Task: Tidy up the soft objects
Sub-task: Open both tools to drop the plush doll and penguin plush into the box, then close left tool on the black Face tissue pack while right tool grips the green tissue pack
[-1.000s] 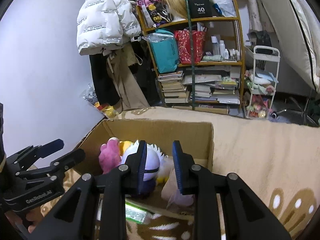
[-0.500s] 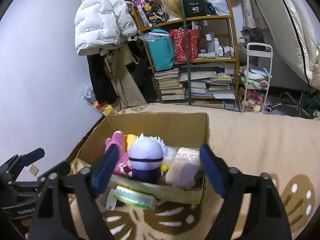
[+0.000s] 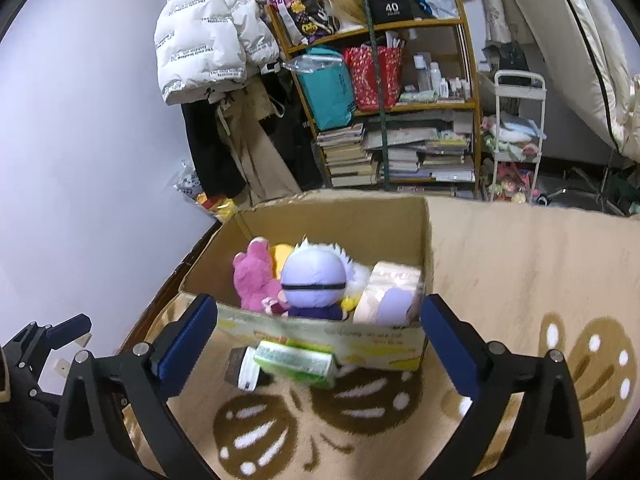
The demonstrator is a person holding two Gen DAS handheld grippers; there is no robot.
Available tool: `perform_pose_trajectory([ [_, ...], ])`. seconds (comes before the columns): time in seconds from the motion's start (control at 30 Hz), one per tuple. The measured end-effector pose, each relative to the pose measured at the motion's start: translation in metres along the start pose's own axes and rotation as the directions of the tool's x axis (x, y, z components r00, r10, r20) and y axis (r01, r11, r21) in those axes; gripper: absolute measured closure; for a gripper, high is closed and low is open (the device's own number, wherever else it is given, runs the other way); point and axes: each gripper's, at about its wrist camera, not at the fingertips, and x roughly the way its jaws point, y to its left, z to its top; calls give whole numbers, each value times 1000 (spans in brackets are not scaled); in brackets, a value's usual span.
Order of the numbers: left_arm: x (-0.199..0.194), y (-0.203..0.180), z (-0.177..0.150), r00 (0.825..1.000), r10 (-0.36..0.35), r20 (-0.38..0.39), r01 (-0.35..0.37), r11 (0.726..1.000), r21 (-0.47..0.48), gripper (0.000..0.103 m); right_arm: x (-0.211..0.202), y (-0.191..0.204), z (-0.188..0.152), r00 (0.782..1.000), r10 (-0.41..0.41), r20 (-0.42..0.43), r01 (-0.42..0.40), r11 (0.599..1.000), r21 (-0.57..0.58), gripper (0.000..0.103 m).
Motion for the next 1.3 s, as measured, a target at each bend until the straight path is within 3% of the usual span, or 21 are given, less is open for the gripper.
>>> perform_pose_trajectory([
  [0.57, 33, 4, -15, 997, -71, -15, 70, 997, -24, 6, 32, 9, -17, 992, -67, -106, 64, 997, -34, 0],
  [1.07, 55, -5, -14, 995, -93, -45, 93, 996, -2, 6, 59, 20, -27, 980, -80, -184, 65, 994, -90, 0],
  [1.3, 68, -3, -15, 992, -103, -67, 103, 995, -17, 6, 77, 18, -35, 966, -36, -257, 25, 999, -45, 0],
])
